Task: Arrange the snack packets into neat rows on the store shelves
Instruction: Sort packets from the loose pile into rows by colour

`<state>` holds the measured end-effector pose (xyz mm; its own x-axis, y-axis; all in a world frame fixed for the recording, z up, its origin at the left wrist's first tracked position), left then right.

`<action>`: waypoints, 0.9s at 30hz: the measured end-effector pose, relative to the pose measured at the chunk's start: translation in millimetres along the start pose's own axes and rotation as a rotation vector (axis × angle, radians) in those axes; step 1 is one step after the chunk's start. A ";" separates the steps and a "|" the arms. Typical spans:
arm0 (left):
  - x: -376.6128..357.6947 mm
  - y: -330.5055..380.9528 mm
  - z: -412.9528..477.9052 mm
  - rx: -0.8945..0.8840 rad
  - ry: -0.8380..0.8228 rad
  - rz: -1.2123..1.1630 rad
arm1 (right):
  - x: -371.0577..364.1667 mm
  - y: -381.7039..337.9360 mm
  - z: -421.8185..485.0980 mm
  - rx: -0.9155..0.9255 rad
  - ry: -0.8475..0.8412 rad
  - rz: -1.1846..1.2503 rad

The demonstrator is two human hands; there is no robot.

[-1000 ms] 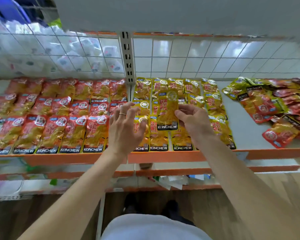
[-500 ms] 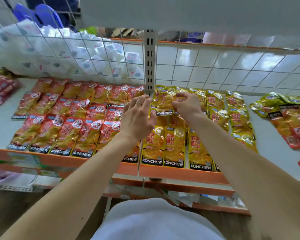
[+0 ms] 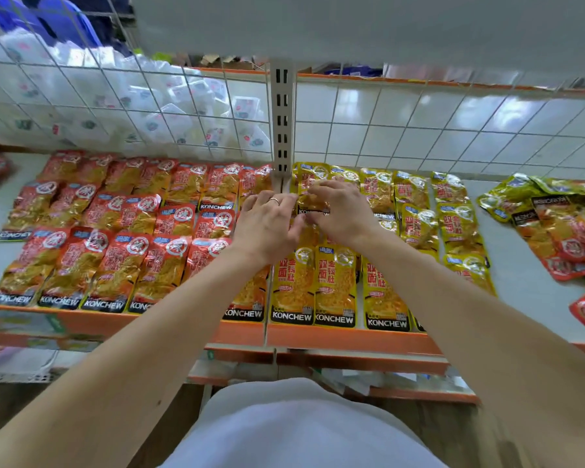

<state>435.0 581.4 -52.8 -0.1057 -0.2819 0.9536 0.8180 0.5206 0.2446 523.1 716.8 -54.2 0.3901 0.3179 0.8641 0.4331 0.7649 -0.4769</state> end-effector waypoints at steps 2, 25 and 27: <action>-0.3 -1.0 -1.6 0.001 0.010 0.000 | -1.7 -2.2 1.1 -0.010 -0.039 -0.019; 10.8 -3.8 -13.6 -0.012 0.126 -0.105 | 22.3 -8.3 -42.5 -0.016 0.121 -0.084; 14.3 0.0 -16.8 -0.032 0.121 -0.102 | 29.0 -4.2 -56.0 -0.051 0.156 -0.097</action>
<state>443.0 563.8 -42.2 -0.1219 -0.4282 0.8954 0.8244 0.4587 0.3315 578.1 691.4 -36.1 0.4639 0.1501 0.8731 0.5137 0.7573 -0.4032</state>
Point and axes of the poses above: each hand's wrist, its own z-axis towards the middle knuckle, its own x-axis out of the back of the hand, y = z × x, the point moved 1 cm from there along z, towards the middle knuckle, and after that the axes turned 7 degrees about y, right-handed, at the moved point
